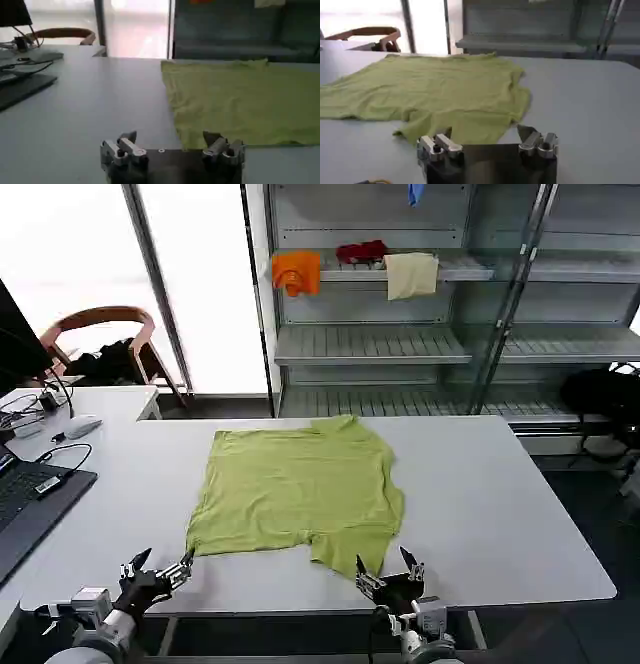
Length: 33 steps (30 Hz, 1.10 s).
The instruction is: Fold and organize the clothes.
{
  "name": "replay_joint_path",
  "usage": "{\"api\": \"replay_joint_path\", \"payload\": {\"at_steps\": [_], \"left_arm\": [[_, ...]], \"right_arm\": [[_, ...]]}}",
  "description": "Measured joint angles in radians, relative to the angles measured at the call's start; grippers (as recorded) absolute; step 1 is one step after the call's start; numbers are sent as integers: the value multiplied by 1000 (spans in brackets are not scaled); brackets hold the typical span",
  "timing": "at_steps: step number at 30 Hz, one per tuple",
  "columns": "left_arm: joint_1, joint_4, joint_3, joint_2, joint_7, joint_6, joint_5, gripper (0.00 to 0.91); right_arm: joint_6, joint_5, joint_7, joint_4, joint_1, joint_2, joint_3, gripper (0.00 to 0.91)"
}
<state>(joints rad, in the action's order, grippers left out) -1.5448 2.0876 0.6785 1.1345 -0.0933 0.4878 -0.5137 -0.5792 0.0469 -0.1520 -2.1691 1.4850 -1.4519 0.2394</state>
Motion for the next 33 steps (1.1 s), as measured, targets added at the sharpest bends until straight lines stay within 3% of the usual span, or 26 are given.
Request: {"api": "replay_joint_path", "payload": {"at_steps": [2,3,4,5,6,7,9,11,33], "left_arm": [[7,-13,-11,0,0,-6,9,907],[10,-20,-17,1,0,-9,14,887],[15,-27,-22,1,0,-12,19,826],[19,-33,-28,3,0,-14,24,665],[24,-39,-32,4,0,-16,29,584],[28,-45,-37,5,0,-17,33,373],[36,-59,-46,5,0,-21,41,141],[45,-71,-54,4,1,-25,46,10],[72,-77,-72,14,4,-39,16,0]], "right_arm": [[0,1,-6,11,-3,2,-7,645],[0,1,-7,17,-4,3,-10,373],[0,1,-7,22,-4,3,-13,262],[0,1,-8,26,-4,3,-16,101],[2,1,-9,30,-5,3,-18,40],[2,1,-10,33,-6,3,-20,0],[3,0,-11,40,-9,2,-24,0],[3,0,-11,45,-11,1,-24,0],[2,49,-30,11,-37,-11,-18,0]]}}
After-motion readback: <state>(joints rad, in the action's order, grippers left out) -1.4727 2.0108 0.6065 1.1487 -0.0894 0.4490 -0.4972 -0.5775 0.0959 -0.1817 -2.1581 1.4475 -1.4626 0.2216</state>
